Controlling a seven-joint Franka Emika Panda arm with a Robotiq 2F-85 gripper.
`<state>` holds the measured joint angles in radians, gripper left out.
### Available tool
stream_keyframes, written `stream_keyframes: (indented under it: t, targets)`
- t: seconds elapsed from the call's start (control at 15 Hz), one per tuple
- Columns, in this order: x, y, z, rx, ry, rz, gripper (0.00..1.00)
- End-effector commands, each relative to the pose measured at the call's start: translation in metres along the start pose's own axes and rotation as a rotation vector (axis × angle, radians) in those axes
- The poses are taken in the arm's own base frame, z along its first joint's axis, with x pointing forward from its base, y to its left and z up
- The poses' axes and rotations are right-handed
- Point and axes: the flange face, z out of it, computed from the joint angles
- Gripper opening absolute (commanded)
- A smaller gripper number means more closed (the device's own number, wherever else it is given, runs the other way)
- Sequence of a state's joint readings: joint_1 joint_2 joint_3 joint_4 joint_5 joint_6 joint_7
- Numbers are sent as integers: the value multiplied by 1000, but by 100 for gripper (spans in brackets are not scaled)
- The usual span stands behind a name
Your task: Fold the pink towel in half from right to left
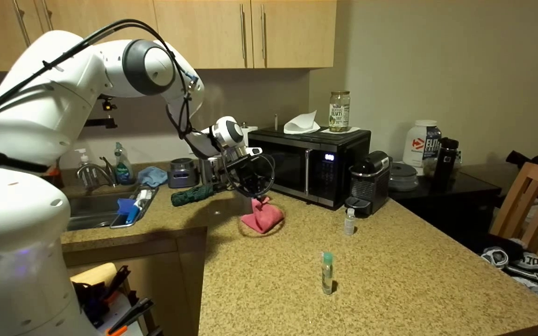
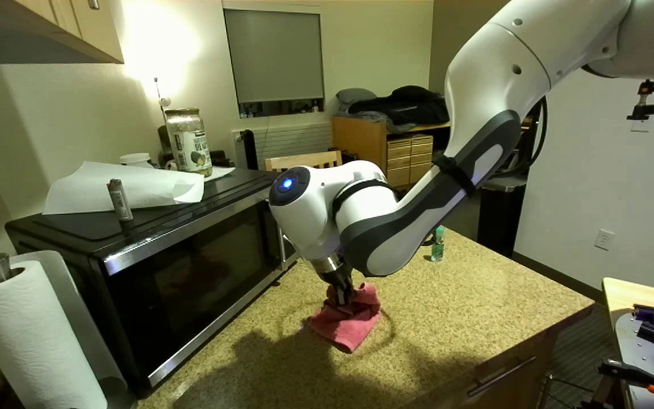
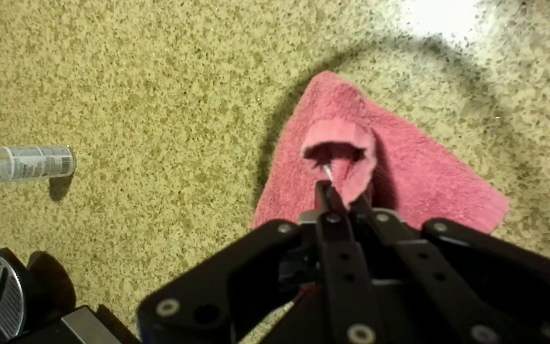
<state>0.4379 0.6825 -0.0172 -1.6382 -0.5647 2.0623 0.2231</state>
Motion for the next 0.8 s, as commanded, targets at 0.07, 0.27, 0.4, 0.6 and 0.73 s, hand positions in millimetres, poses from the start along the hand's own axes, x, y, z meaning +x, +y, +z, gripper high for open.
stream_keyframes:
  t: [0.07, 0.27, 0.4, 0.6, 0.73]
  targets:
    - [-10, -7, -13, -37, -10, 4, 5]
    - [-10, -11, -14, -63, -3, -12, 5]
    - [-11, -14, -14, -93, 2, -30, 5]
    - [-12, -18, -14, -130, 7, -47, 5]
    - [-13, -19, -15, -137, 4, -53, 5]
